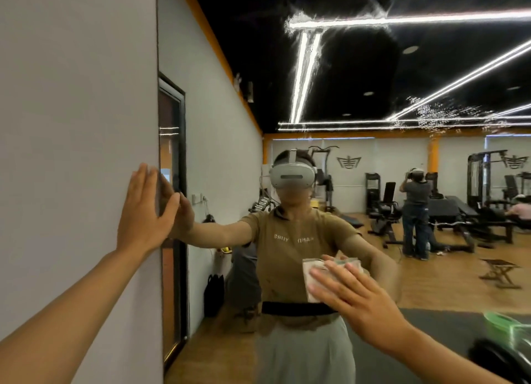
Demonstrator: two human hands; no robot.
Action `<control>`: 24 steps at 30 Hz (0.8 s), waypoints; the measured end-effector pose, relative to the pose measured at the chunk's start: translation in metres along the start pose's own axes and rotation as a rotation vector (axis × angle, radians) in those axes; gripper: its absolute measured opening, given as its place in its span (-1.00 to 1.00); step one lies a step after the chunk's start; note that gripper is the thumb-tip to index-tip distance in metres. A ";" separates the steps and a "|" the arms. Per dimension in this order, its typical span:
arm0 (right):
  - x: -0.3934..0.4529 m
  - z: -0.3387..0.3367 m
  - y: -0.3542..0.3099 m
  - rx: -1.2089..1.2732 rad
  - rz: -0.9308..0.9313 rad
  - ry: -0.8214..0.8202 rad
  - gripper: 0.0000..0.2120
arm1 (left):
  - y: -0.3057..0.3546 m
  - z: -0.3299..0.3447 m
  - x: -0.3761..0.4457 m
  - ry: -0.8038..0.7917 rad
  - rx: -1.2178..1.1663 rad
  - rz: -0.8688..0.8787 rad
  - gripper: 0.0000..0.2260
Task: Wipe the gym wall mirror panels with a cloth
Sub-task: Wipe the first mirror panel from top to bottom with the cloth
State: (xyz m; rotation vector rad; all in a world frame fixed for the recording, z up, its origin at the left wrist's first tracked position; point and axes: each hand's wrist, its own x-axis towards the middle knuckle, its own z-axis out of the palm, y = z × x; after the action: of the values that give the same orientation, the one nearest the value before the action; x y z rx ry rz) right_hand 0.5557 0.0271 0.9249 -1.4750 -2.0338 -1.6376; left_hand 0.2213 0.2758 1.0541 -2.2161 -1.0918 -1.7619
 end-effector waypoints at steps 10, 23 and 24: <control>0.195 -0.071 0.118 0.025 0.525 0.369 -0.48 | -0.008 0.004 0.001 -0.003 0.016 0.011 -0.31; 0.090 0.022 -0.036 -0.159 -0.415 -0.077 -0.24 | -0.019 -0.006 0.002 -0.105 0.016 0.088 -0.27; 0.104 0.016 -0.028 -0.133 -0.397 -0.048 -0.25 | -0.020 -0.006 0.002 -0.109 0.011 0.091 -0.27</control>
State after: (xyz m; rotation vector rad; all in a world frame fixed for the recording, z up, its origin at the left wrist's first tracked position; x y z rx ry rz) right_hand 0.4886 0.1033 0.9653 -1.2117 -2.4081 -1.9285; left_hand 0.2046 0.2884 1.0511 -2.3399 -1.0006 -1.6132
